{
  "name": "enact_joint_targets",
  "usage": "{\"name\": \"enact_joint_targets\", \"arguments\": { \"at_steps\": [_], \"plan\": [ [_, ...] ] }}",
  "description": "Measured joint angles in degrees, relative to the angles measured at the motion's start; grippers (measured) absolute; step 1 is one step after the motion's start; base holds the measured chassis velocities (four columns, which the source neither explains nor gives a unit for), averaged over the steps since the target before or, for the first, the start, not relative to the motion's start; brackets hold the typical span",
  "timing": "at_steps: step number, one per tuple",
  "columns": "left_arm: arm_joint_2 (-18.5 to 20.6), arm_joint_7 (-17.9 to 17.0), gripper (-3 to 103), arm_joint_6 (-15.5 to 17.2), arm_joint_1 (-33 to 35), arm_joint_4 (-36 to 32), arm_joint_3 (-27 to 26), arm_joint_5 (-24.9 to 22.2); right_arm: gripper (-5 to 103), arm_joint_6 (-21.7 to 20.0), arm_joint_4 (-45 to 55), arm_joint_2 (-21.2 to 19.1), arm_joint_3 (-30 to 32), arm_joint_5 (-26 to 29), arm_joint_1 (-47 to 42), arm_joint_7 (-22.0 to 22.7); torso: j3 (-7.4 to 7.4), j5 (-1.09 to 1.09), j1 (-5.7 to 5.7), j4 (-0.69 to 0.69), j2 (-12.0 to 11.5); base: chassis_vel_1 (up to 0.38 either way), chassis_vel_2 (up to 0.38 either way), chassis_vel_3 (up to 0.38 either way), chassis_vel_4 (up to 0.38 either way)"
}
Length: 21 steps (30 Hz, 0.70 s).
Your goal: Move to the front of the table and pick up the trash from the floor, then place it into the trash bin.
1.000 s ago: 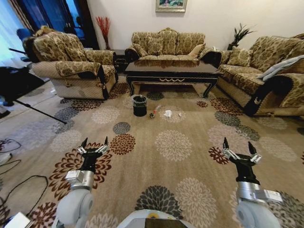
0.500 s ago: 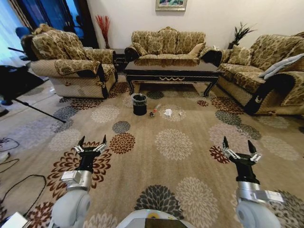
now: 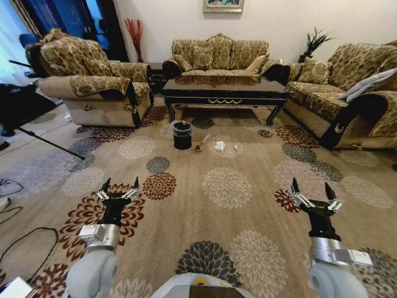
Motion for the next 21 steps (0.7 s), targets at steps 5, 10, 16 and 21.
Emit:
{"name": "enact_joint_targets", "arguments": {
  "at_steps": [5,10,16,21],
  "plan": [
    [-0.08,0.05,100,0.00,0.06,-0.22,-0.05,-0.06,100,0.18,0.22,0.00,0.00,0.17,-0.14,-0.11,-0.91,0.00,-0.34,0.00,-1.27,0.000,0.000,0.000,0.000],
    [-0.29,0.11,100,0.00,0.03,-0.27,-0.04,-0.05,100,0.41,0.31,-0.05,0.03,0.20,-0.15,-0.42,-1.54,0.00,-0.59,0.00,-2.13,0.000,0.000,0.000,0.000],
    [-0.75,0.22,100,0.00,-0.21,-0.12,0.28,0.21,100,0.36,0.28,-0.10,0.03,0.08,-0.13,-0.53,-2.60,0.00,-1.03,0.00,-3.62,0.000,0.000,0.000,0.000],
    [-0.72,0.26,100,0.00,-0.42,0.23,0.23,0.23,100,0.15,-0.14,-0.26,0.03,-0.02,0.08,-0.50,-3.56,0.00,-1.32,0.00,-4.89,0.000,0.000,0.000,0.000]
  ]
}}
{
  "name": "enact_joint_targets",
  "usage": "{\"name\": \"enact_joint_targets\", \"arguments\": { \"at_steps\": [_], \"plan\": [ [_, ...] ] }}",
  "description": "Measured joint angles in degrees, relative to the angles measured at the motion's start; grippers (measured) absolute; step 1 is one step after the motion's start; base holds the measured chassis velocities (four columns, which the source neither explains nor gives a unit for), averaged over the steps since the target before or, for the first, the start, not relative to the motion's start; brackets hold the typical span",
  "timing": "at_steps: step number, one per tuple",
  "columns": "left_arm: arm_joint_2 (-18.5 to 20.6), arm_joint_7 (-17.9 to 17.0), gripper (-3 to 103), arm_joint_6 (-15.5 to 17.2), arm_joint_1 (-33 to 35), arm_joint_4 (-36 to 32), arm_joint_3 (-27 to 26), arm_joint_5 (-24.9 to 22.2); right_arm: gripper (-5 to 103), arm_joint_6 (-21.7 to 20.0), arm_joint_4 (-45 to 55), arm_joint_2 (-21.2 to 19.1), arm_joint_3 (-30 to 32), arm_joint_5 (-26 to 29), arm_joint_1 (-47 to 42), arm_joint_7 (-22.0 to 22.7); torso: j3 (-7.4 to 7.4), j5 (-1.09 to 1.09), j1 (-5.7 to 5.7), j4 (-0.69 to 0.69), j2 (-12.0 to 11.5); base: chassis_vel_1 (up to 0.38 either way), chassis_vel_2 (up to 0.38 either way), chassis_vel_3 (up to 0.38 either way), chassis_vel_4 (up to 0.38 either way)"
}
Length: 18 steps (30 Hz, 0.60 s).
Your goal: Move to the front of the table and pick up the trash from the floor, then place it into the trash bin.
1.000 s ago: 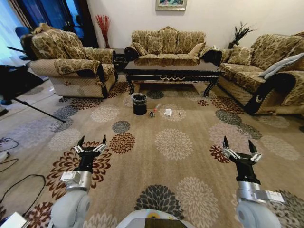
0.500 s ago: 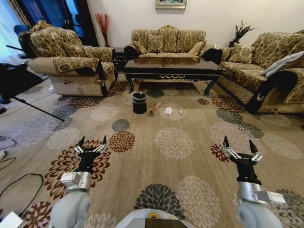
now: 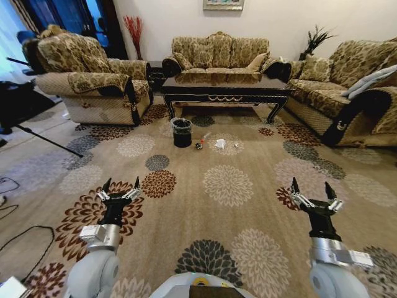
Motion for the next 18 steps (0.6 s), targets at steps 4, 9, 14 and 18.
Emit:
{"name": "enact_joint_targets", "arguments": {
  "at_steps": [4,9,14,18],
  "plan": [
    [0.09,0.04,100,0.00,-0.01,0.07,-0.02,0.02,100,0.22,-0.47,-0.06,0.16,-0.07,0.11,-1.00,-0.62,0.00,-0.22,0.00,-0.83,0.000,0.000,0.000,0.000],
    [0.39,0.09,100,-0.01,-0.04,0.21,-0.16,0.02,100,0.53,-0.99,-0.09,0.09,-0.11,0.44,-1.31,-1.54,0.00,-0.50,0.00,-2.04,0.000,0.000,0.000,0.000],
    [0.65,0.18,100,-0.02,-0.18,0.44,-0.26,-0.05,100,0.57,-1.29,-0.10,-0.05,-0.16,0.71,-1.33,-2.36,0.00,-0.58,0.00,-3.07,-0.028,0.017,0.017,-0.029],
    [0.87,0.23,100,-0.03,-0.37,0.60,-0.30,-0.23,100,0.57,-1.55,-0.10,-0.15,-0.22,0.86,-1.33,-3.20,0.00,-0.59,-0.01,-3.98,-0.108,0.101,0.093,-0.113]
  ]
}}
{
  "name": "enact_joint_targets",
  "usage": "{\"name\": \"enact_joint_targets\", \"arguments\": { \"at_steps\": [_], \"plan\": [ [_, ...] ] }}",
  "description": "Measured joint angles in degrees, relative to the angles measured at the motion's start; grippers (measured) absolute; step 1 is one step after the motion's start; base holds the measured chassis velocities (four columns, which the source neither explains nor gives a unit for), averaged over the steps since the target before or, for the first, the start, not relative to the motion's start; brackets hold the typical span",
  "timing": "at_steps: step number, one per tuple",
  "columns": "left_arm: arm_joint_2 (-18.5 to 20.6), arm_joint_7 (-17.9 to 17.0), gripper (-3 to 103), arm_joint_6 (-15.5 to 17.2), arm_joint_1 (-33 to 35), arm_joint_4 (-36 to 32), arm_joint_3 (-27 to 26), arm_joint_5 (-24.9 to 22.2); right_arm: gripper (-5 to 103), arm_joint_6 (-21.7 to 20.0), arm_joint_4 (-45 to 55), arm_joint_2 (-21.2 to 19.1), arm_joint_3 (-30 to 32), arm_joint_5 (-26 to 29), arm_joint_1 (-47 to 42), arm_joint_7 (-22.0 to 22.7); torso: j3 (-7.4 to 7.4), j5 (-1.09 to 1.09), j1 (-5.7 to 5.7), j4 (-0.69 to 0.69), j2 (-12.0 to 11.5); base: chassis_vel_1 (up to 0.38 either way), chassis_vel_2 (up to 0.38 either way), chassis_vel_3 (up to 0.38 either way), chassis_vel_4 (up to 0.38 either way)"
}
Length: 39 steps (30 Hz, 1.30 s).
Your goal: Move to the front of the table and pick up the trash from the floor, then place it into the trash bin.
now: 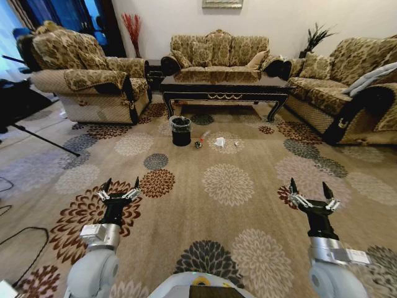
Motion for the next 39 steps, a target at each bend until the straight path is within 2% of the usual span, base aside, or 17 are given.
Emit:
{"name": "enact_joint_targets", "arguments": {
  "at_steps": [6,9,14,17,19,21,22,25,39],
  "plan": [
    [0.33,0.02,100,-0.01,-0.26,0.32,-0.04,-0.21,100,0.00,-0.41,0.12,-0.18,-0.36,0.10,0.00,-1.39,-0.02,0.00,-0.01,-1.37,-0.189,0.215,0.190,-0.215],
    [0.42,0.03,100,-0.02,-0.39,0.41,-0.04,-0.30,100,0.00,-0.51,0.24,-0.24,-0.57,0.10,0.01,-1.63,-0.01,-0.01,-0.01,-1.58,-0.243,0.237,0.236,-0.268],
    [0.58,0.06,100,-0.05,-0.58,0.62,-0.02,-0.38,100,0.01,-0.89,0.37,-0.25,-0.77,0.20,0.05,-1.75,-0.03,-0.01,-0.02,-1.65,-0.292,0.279,0.312,-0.286],
    [0.59,0.07,100,-0.09,-0.74,0.72,0.00,-0.59,100,0.04,-1.27,0.38,-0.26,-0.77,0.40,0.13,-1.70,0.04,-0.01,0.01,-1.65,-0.281,0.294,0.317,-0.278],
    [0.53,0.08,100,-0.12,-0.82,0.73,0.01,-0.70,100,0.05,-1.36,0.39,-0.31,-0.78,0.53,0.28,-1.67,-0.06,-0.01,-0.02,-1.56,-0.259,0.257,0.249,-0.247],
    [0.50,0.09,100,-0.13,-0.82,0.75,0.02,-0.69,100,0.05,-1.37,0.39,-0.35,-0.78,0.58,0.34,-1.66,-0.08,-0.01,-0.02,-1.54,-0.260,0.207,0.215,-0.238],
    [0.45,0.11,100,-0.16,-0.85,0.77,0.05,-0.65,100,0.22,-1.51,0.43,-0.66,-0.69,0.80,0.61,-1.61,0.02,-0.01,-0.02,-1.50,-0.169,0.177,0.126,-0.166],
    [0.38,0.15,100,-0.19,-0.88,0.81,0.08,-0.56,100,0.32,-1.58,0.52,-0.91,-0.55,0.98,0.90,-1.77,0.02,0.00,-0.01,-1.68,-0.086,0.062,0.075,-0.097],
    [0.27,0.39,100,-0.25,-1.29,1.26,0.26,-0.43,100,0.37,-2.06,0.90,-0.95,-1.46,1.19,0.72,-5.16,0.00,-0.03,-0.01,-5.08,0.010,-0.002,-0.012,0.008]
  ]
}}
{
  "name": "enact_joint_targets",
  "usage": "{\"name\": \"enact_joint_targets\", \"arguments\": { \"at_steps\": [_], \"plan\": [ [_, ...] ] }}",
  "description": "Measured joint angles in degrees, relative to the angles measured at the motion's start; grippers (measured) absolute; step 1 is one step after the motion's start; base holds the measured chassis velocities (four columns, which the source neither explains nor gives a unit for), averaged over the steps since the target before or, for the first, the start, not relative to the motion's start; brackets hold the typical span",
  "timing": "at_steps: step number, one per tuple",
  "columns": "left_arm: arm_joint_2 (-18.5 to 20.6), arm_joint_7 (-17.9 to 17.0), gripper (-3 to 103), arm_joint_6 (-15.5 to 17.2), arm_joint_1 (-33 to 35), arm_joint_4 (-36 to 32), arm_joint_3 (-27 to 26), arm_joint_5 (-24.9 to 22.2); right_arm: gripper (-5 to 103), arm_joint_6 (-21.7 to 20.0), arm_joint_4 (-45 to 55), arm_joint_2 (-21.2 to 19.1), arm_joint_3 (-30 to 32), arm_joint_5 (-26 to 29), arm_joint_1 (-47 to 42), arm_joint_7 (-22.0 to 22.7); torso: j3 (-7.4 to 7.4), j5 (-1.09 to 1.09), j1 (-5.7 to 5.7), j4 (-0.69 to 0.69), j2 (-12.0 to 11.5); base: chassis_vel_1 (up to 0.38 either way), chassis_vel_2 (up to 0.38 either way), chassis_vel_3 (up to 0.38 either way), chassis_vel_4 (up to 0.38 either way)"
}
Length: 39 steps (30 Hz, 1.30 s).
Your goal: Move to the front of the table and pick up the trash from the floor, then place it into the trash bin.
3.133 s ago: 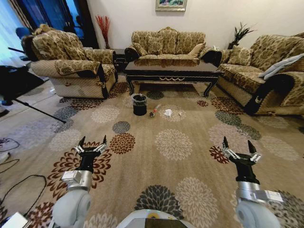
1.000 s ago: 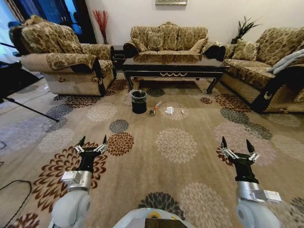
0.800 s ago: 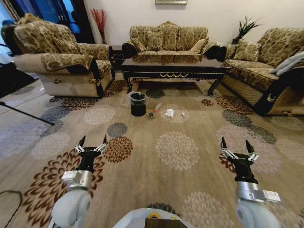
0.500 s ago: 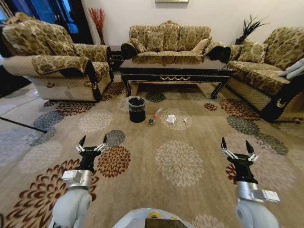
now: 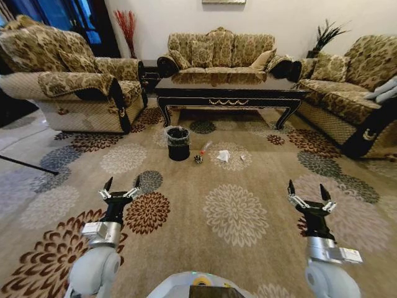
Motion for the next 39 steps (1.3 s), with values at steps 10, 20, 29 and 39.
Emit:
{"name": "enact_joint_targets", "arguments": {
  "at_steps": [10,20,29,39],
  "plan": [
    [-0.02,0.31,100,-2.31,-0.35,0.57,-0.01,-1.28,100,0.02,-0.32,0.10,-0.07,-0.20,0.11,-0.01,-0.85,-0.01,0.00,-0.01,-0.31,-0.130,0.117,0.120,-0.121],
    [-0.06,0.53,100,-4.58,-0.62,1.28,0.26,-1.16,100,0.01,-0.19,0.24,-0.03,-0.41,-0.15,-0.14,-0.71,0.02,0.00,-0.01,-0.31,-0.250,0.256,0.252,-0.263],
    [0.23,0.33,100,-5.62,-0.61,1.58,0.19,-1.12,100,0.06,0.42,0.67,-0.01,-0.65,-0.59,-0.32,-0.56,0.04,0.01,0.01,-0.30,-0.350,0.350,0.361,-0.348],
    [0.49,-0.59,100,-5.45,0.16,0.79,-0.03,-1.11,100,0.44,0.57,0.87,-0.27,-0.77,-0.91,-0.33,-0.48,0.03,0.02,0.00,-0.30,-0.367,0.359,0.369,-0.361]
  ]
}}
